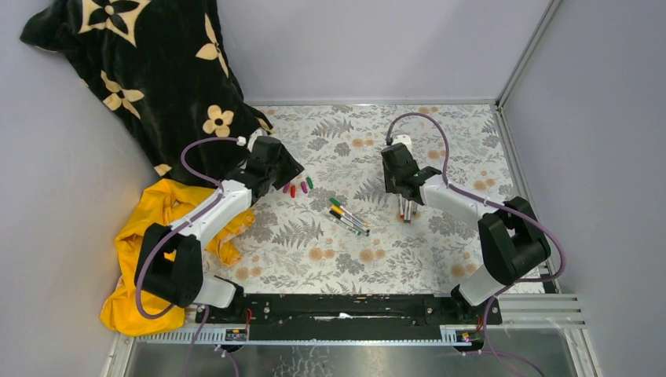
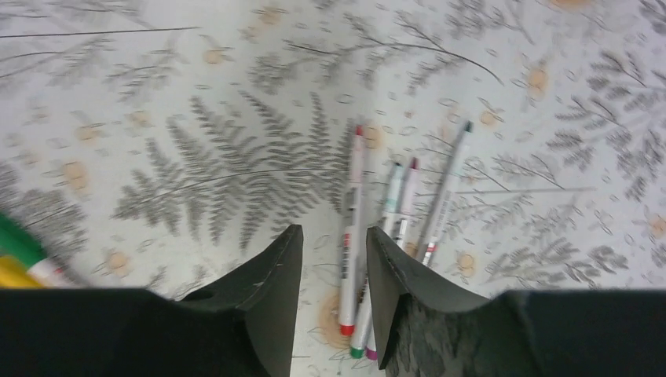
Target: Open the pen caps
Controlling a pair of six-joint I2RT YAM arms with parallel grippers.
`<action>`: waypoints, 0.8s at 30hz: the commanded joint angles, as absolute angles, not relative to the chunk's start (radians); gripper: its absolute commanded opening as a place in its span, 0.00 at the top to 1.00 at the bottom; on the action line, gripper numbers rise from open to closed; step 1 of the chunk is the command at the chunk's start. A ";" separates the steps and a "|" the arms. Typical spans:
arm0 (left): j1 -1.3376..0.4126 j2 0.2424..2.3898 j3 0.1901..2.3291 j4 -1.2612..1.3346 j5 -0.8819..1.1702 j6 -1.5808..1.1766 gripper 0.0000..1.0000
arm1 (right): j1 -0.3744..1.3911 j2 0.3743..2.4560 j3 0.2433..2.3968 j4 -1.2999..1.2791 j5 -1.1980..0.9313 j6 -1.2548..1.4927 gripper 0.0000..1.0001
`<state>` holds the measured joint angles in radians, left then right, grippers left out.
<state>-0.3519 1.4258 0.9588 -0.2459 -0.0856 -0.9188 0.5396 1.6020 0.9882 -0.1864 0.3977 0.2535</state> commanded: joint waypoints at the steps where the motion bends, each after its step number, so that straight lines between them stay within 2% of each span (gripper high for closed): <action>1: -0.351 1.378 0.902 -0.190 -0.012 -0.944 0.42 | 0.592 1.572 1.049 -0.195 0.269 0.168 0.57; 5: -0.351 1.335 0.845 -0.140 0.065 -0.954 0.32 | 0.658 1.609 1.077 -0.220 0.191 0.134 0.55; 12: -0.351 1.266 0.797 -0.132 0.123 -0.948 0.22 | 0.738 1.696 1.136 -0.246 0.111 0.126 0.52; 24: -0.351 1.177 0.776 -0.156 0.142 -0.962 0.21 | 0.797 1.799 1.181 -0.286 0.103 0.123 0.53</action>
